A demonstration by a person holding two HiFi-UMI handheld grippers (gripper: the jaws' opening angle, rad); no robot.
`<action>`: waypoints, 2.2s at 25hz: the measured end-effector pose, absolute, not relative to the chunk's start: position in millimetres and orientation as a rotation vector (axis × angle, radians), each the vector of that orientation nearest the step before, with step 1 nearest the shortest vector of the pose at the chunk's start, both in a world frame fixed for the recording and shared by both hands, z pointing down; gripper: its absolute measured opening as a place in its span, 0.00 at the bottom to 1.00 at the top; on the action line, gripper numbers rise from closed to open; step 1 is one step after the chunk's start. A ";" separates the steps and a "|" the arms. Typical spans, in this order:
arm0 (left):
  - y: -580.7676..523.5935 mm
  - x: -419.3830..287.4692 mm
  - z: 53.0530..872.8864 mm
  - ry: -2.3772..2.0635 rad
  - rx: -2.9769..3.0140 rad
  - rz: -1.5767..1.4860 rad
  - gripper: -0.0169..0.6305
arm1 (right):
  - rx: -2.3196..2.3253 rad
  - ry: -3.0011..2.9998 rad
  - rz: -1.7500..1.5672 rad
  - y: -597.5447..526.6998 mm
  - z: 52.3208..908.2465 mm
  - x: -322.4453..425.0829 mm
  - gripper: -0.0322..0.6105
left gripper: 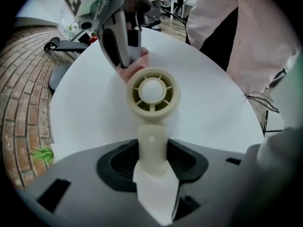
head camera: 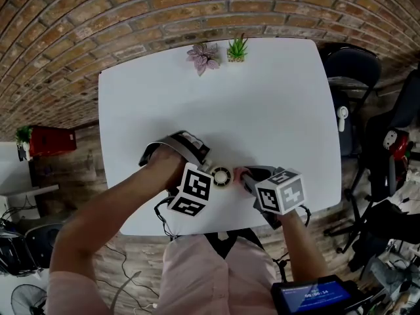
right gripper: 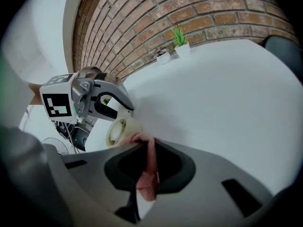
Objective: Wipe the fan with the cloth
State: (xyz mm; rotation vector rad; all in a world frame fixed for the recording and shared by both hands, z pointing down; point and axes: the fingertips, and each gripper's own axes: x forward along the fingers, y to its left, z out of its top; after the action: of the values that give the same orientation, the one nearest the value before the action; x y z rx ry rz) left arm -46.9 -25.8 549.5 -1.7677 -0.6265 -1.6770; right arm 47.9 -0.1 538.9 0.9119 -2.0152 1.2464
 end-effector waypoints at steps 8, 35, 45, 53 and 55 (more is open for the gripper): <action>-22.7 -46.1 550.6 -0.655 -1.648 -1.644 0.32 | 0.852 -2.022 1.190 0.3 538.9 45.7 0.10; -10.8 -46.2 556.3 -0.814 -1.192 -1.519 0.32 | 0.674 -2.066 1.104 0.1 537.6 17.4 0.10; -14.1 -46.0 556.4 -0.745 -1.272 -1.572 0.32 | 0.710 -2.088 1.127 -3.6 537.6 19.1 0.10; -13.9 -46.2 555.8 -0.720 -1.272 -1.579 0.32 | 0.694 -2.087 1.107 -2.4 534.8 18.6 0.10; -15.8 -45.5 555.4 -0.702 -1.301 -1.591 0.32 | 0.680 -2.086 1.104 -0.9 536.1 15.1 0.10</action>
State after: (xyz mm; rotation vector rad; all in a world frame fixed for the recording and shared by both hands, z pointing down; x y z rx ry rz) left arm -45.5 -15.8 555.4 -1.3012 -0.7022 -1.5908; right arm 15.1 -0.9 536.1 0.6801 -2.0864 1.1036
